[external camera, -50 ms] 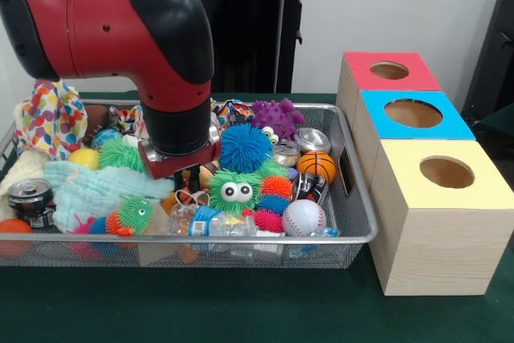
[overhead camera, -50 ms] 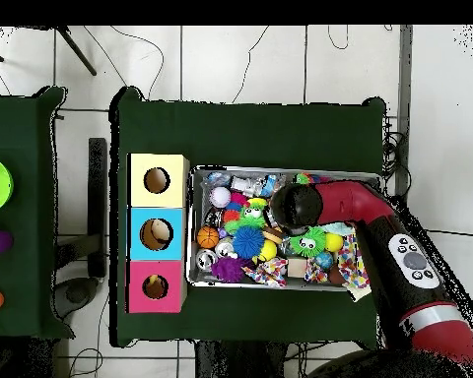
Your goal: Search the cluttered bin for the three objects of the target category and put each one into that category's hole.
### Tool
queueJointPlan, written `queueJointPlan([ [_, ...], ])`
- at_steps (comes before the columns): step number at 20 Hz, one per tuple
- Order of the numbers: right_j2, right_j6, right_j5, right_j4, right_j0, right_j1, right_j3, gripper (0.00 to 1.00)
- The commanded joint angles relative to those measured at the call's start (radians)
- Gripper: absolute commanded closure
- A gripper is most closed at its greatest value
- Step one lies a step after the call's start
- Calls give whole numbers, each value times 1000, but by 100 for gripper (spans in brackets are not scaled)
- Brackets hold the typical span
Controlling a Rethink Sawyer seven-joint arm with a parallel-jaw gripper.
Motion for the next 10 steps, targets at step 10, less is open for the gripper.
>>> queueJointPlan([
  [10, 12, -126, 138, 57, 11, -74, 6, 100],
])
